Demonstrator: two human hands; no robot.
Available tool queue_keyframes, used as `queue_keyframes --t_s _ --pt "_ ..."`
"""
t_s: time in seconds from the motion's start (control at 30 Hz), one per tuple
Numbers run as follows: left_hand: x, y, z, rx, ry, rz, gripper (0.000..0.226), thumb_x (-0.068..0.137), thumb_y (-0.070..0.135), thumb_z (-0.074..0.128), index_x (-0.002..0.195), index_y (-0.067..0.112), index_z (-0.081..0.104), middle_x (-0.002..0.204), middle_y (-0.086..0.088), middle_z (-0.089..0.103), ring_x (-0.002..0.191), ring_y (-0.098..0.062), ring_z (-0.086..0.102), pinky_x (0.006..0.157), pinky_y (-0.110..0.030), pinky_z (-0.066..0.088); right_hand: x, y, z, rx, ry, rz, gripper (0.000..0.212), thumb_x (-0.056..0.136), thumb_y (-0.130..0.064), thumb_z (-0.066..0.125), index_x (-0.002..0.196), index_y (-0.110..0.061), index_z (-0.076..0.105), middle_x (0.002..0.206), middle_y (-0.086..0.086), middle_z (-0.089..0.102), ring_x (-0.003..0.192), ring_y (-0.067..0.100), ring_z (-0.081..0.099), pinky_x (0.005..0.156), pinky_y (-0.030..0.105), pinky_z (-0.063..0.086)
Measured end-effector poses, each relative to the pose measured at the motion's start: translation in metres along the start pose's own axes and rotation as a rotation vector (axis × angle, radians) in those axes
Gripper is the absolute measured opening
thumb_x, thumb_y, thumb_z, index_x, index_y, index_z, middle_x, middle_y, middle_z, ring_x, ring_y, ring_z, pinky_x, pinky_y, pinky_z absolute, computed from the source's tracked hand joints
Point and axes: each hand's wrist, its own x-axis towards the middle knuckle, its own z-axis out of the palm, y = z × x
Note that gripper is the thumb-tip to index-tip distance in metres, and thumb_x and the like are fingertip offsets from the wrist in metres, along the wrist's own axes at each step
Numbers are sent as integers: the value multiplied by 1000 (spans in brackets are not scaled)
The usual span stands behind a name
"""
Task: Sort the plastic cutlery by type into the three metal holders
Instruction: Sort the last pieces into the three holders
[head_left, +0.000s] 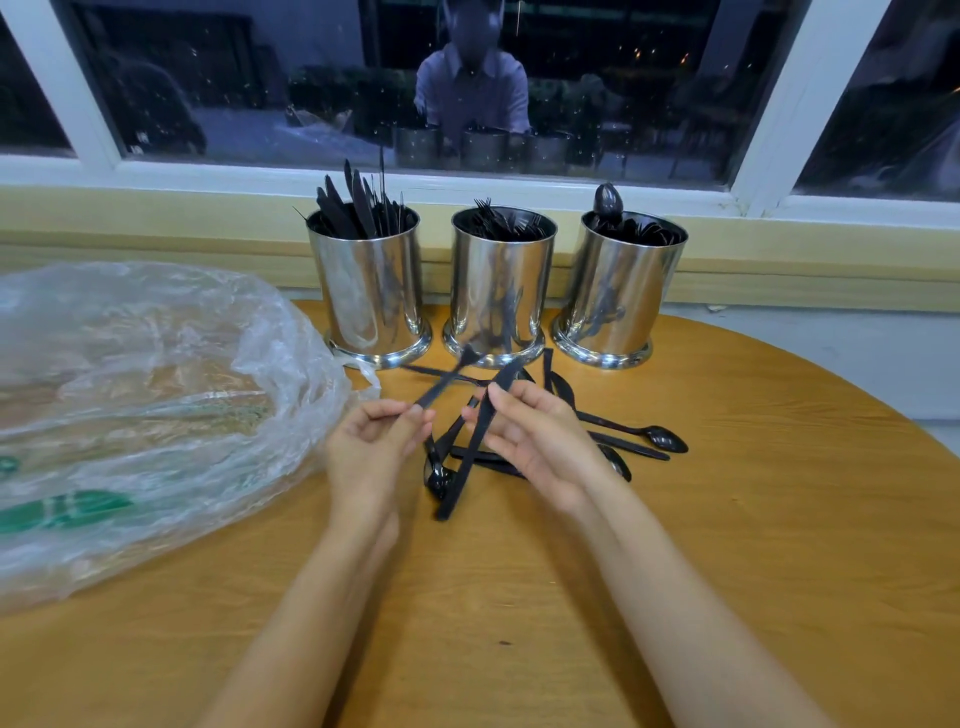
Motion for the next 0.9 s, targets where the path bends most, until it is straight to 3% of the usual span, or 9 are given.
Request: queue_keyframes --t_s 0.07,0.17,0.23,0.33,0.43,0.53,0.63,0.77,0.9 --pt "-2 -1 1 57 -96 -91 14 87 -10 64 94 2 60 77 -10 69 72 -15 73 71 -21 59 5 -2 1 34 36 -75 19 94 -13 60 110 -3 59 111 13 67 108 26 67 95 39 54" --pt "-5 -3 5 243 -291 -179 21 89 -8 61 106 4 63 79 -9 69 75 -15 72 74 -22 59 6 -6 0 25 113 -181 13 94 -11 60 106 -5 60 116 12 69 107 24 68 90 35 56" --pt "-9 -5 6 393 -440 -156 23 93 0 60 114 9 64 88 -5 70 82 -12 72 78 -20 57 3 -8 -1 -59 115 -192 9 93 -10 61 102 -7 61 110 10 72 104 24 69 86 36 57" --pt "-16 -8 10 538 -617 -59 12 95 15 62 105 22 65 86 5 69 84 -9 69 82 -22 55 -3 -5 4 -229 104 -180 15 89 -14 67 102 -6 63 104 6 74 102 21 69 91 39 54" --pt "-20 -11 14 686 -600 97 6 93 17 66 92 22 63 72 12 61 66 3 57 67 -14 46 -6 -2 12 -289 114 -171 18 86 -17 71 99 -7 65 100 4 75 101 18 69 93 35 53" --pt "-18 -12 11 826 -517 213 18 92 19 67 76 21 58 58 15 51 55 2 48 57 -13 36 -8 0 12 -317 111 -172 22 85 -21 71 101 -7 66 101 1 75 103 10 68 88 26 48" --pt "-19 -8 12 686 -582 32 9 95 14 62 88 9 60 70 3 61 66 -7 62 65 -18 52 -9 1 9 -353 93 -193 18 87 -24 69 99 -10 66 100 -2 75 99 11 68 95 32 48" --pt "-23 -2 12 466 -679 -191 6 98 13 56 101 7 58 79 -7 67 76 -19 68 71 -28 58 -9 1 -1 -439 170 -290 12 91 -24 64 97 -14 70 78 -14 70 71 -7 61 70 14 46" --pt "-23 1 9 434 -696 -317 5 97 10 57 94 7 60 80 -8 64 78 -20 70 74 -28 59 -4 -4 -14 -374 375 -446 8 92 -15 64 96 -18 69 91 -7 73 76 -5 62 66 11 46"
